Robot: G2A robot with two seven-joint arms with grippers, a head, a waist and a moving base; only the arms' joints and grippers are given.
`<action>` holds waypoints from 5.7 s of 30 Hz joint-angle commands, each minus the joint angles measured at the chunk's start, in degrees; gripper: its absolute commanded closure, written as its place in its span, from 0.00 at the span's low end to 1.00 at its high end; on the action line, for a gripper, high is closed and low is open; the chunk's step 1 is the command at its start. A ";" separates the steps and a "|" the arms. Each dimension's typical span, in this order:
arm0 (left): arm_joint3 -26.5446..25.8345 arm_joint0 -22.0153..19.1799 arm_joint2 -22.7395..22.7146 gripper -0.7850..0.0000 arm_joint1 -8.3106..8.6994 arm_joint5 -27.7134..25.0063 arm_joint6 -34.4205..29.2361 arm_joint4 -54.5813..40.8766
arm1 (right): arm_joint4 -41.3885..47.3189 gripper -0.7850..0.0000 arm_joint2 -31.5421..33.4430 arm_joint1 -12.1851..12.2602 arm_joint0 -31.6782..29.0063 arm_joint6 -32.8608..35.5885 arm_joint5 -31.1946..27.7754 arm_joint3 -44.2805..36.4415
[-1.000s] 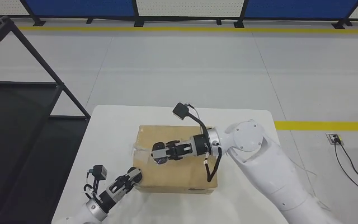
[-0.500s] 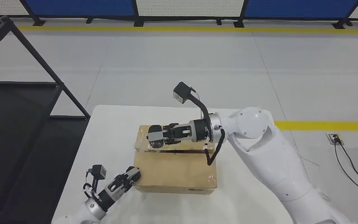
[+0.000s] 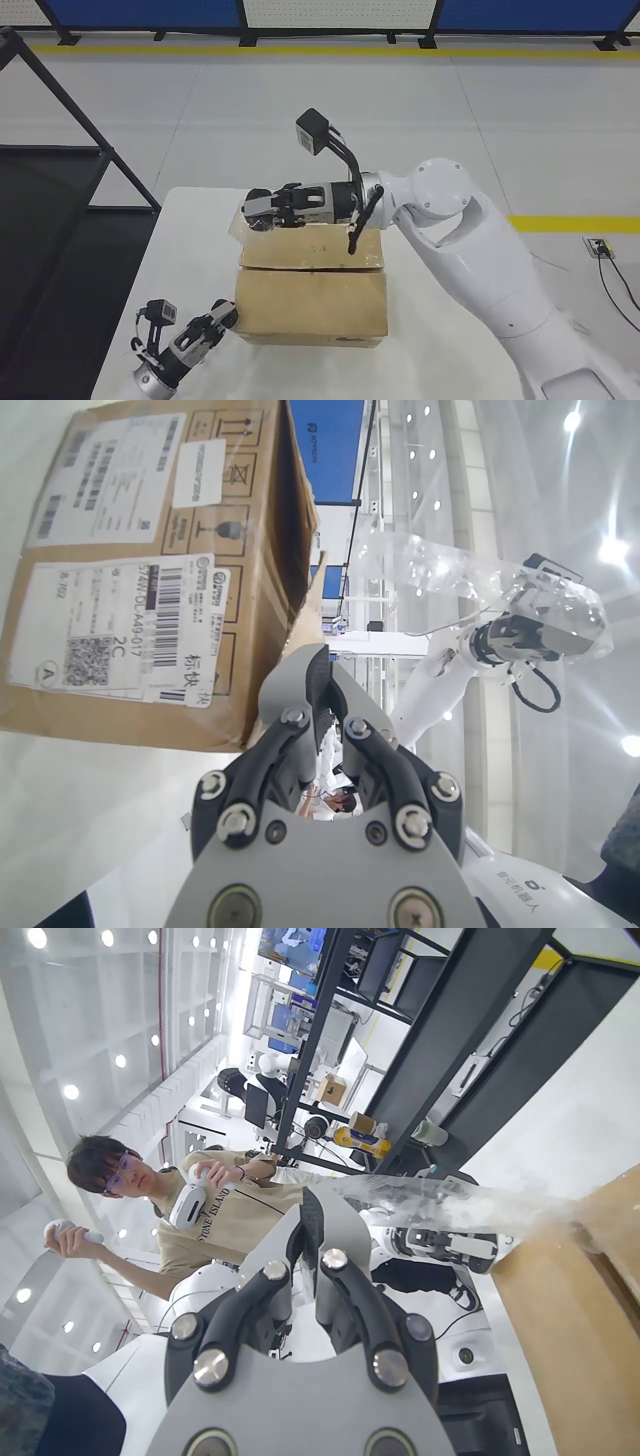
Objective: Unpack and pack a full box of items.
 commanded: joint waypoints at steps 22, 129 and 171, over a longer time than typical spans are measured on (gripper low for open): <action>5.53 2.73 -9.40 1.00 0.21 -1.85 2.77 -10.00 | 4.07 1.00 -3.85 -2.30 0.12 -3.47 0.19 2.50; 3.53 0.84 -7.79 0.00 -0.10 1.99 1.39 -9.61 | -4.40 1.00 0.36 -6.86 -5.61 -1.05 6.65 7.02; 3.01 -1.66 -3.54 0.00 -0.03 4.33 2.33 -5.27 | -11.33 1.00 11.96 -0.77 -17.39 1.92 16.30 -6.59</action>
